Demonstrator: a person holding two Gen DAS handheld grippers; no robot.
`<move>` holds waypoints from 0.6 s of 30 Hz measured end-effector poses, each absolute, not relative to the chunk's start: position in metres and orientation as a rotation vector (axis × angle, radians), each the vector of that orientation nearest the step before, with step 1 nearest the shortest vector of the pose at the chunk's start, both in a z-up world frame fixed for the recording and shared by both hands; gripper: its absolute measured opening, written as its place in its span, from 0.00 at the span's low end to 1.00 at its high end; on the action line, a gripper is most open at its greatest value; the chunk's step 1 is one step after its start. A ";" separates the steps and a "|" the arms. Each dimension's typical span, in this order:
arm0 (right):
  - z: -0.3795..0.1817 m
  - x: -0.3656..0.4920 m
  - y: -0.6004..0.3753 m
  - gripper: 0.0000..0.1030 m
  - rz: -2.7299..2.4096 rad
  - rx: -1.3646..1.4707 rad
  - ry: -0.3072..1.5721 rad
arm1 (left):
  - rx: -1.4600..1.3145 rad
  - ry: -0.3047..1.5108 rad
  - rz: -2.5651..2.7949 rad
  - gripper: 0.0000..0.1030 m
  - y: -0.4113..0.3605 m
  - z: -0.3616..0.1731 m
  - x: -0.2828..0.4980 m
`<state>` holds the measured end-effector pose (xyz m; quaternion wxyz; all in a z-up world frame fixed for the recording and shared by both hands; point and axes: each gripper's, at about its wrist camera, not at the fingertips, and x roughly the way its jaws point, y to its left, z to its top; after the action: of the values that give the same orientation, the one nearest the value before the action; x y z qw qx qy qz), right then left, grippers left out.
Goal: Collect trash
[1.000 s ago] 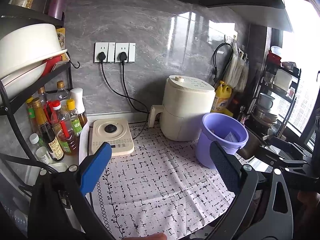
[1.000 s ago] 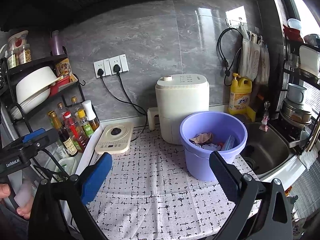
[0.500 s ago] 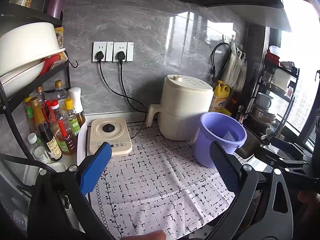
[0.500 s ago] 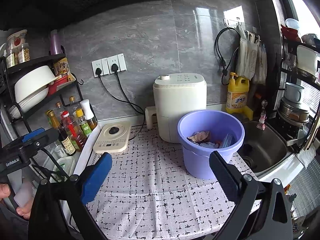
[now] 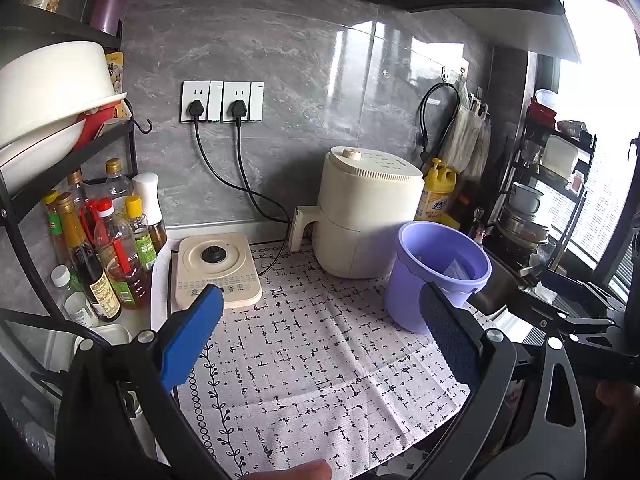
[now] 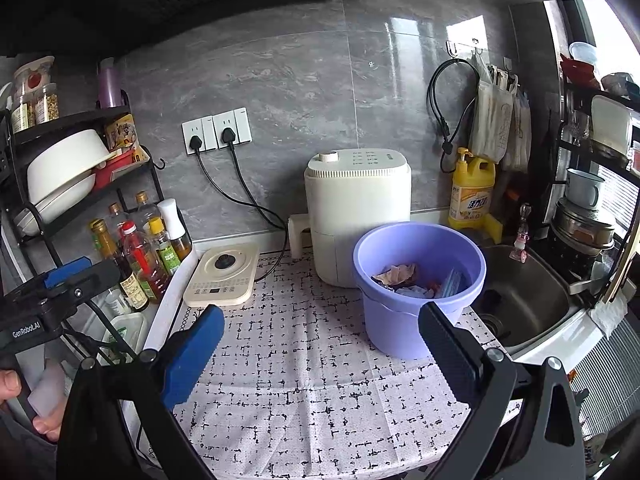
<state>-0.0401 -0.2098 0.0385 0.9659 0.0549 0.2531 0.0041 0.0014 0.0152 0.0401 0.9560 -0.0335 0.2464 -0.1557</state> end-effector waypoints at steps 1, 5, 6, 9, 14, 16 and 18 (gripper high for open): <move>0.038 -0.040 -0.210 0.93 0.007 0.111 0.512 | -0.068 0.501 -0.318 0.95 0.015 0.040 0.002; 0.038 -0.040 -0.209 0.93 0.007 0.111 0.516 | -0.062 0.503 -0.316 0.95 0.013 0.038 0.003; 0.038 -0.039 -0.210 0.93 0.006 0.112 0.517 | -0.064 0.505 -0.319 0.95 0.012 0.037 0.004; 0.037 -0.037 -0.212 0.93 0.003 0.114 0.521 | -0.059 0.502 -0.312 0.95 0.011 0.036 0.004; 0.035 -0.034 -0.213 0.93 0.004 0.115 0.528 | -0.050 0.497 -0.318 0.95 0.010 0.035 0.004; 0.034 -0.032 -0.213 0.93 0.005 0.114 0.530 | -0.052 0.502 -0.318 0.95 0.009 0.034 0.006; 0.033 -0.030 -0.213 0.93 0.006 0.113 0.532 | -0.056 0.505 -0.318 0.95 0.010 0.034 0.008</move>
<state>-0.0299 -0.2126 0.0327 0.9633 0.0556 0.2627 0.0031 0.0075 0.0100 0.0336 0.9554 -0.0278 0.2490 -0.1564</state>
